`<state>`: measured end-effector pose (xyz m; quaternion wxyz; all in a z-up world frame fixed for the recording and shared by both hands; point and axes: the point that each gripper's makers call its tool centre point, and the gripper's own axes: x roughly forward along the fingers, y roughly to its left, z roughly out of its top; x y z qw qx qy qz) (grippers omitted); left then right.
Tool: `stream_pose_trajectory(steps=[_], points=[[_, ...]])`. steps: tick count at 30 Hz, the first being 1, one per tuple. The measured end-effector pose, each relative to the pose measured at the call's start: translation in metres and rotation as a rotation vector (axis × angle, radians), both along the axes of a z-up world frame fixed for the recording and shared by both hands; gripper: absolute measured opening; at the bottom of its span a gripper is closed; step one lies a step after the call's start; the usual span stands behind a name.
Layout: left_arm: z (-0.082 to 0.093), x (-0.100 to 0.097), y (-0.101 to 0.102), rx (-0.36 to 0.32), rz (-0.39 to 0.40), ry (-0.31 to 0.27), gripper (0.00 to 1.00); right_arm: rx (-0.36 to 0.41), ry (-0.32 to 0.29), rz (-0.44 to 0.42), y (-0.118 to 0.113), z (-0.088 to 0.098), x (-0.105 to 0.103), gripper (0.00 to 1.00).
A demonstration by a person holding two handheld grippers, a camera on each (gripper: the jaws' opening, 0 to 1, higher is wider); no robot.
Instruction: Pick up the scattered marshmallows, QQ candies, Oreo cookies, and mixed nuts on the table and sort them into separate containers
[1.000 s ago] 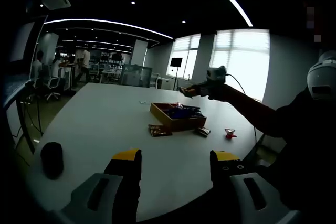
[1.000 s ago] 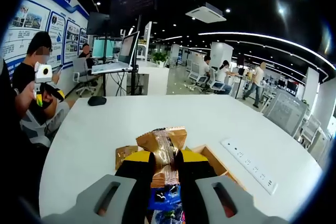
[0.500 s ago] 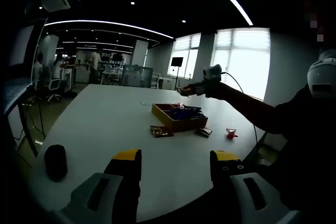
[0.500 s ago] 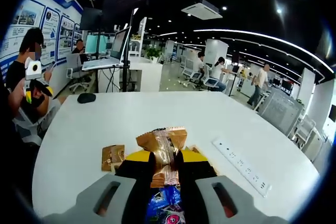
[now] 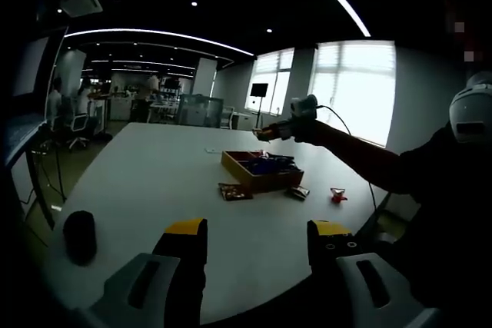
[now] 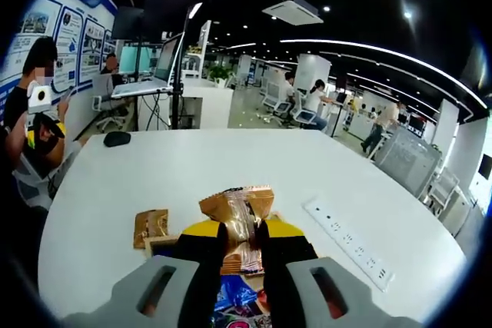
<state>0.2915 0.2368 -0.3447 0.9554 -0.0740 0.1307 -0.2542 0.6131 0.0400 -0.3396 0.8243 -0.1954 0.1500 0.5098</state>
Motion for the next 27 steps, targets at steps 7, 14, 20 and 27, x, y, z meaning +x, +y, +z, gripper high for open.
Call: stream_pose_trajectory(steps=[7,14,20,27], points=[[-0.002,0.0,-0.002,0.001,-0.005,0.005,0.57,-0.033,0.008,-0.018,0.0,-0.008,0.013,0.16],[-0.002,0.0,-0.001,0.0,0.001,0.006,0.57,-0.096,0.031,-0.03,0.005,-0.022,0.033,0.17],[-0.005,0.0,0.001,-0.002,0.002,0.014,0.57,-0.134,0.027,-0.007,0.012,-0.031,0.034,0.17],[-0.006,0.001,0.004,-0.004,0.007,0.016,0.56,-0.169,0.028,-0.022,0.009,-0.04,0.048,0.2]])
